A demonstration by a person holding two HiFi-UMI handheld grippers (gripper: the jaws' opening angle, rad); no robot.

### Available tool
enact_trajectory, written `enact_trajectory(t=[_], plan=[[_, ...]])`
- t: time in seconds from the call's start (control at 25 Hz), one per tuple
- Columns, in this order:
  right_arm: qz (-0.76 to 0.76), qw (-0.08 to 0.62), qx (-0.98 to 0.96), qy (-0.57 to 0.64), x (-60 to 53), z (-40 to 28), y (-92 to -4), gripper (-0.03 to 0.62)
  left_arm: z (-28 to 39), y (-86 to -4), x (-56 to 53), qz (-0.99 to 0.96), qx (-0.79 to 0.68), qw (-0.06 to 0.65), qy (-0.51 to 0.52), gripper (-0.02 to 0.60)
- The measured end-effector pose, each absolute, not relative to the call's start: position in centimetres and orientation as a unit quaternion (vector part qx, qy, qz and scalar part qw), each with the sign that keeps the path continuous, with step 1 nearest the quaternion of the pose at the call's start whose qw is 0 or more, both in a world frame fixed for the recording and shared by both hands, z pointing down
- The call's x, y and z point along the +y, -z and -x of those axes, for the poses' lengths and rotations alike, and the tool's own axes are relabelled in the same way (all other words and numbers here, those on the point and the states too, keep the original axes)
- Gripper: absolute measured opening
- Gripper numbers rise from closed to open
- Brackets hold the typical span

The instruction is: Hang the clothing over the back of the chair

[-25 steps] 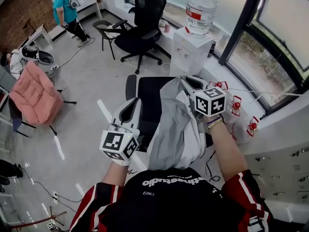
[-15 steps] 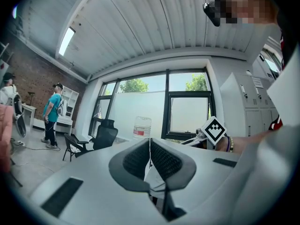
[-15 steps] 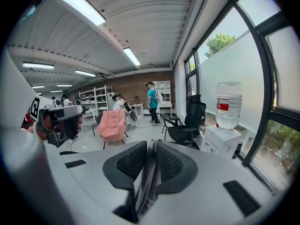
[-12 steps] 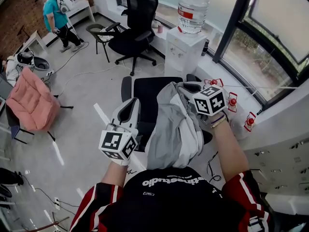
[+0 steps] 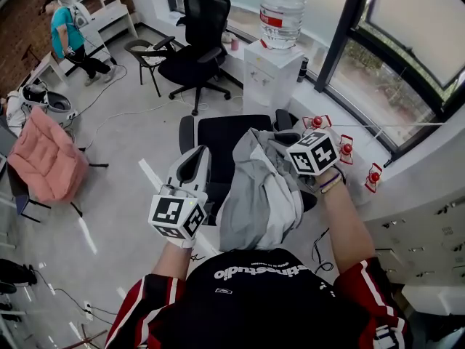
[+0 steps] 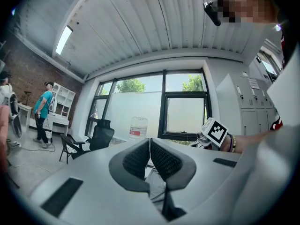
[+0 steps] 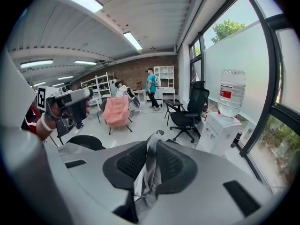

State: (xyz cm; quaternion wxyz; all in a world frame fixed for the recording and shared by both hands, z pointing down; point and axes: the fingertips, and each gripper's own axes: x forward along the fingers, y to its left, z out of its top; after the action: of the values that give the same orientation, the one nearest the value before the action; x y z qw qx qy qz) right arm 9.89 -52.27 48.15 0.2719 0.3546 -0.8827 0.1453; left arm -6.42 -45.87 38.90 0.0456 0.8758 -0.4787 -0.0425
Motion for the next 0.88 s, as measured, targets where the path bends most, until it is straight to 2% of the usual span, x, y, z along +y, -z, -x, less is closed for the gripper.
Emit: enact_trajectory(t=[0.4,0.56,0.88], plan=[[-0.384,0.282,-0.864,-0.164,-49.7,-12.5,-47.2,0.080,5.8,-38.4,-44.0,-0.880,-0.471,0.040,0.042,0.026],[-0.395,0.249,-0.871,-0.156,-48.6,-12.9,-45.7,0.080,5.3,-38.3,-43.1,-0.883,-0.467,0.039,0.042,0.026],[-0.433,0.122,-0.887,-0.109,-46.4,-11.0,-42.3,0.080,4.8,-38.3,-41.6,-0.886,-0.460,0.035,0.041,0.026]])
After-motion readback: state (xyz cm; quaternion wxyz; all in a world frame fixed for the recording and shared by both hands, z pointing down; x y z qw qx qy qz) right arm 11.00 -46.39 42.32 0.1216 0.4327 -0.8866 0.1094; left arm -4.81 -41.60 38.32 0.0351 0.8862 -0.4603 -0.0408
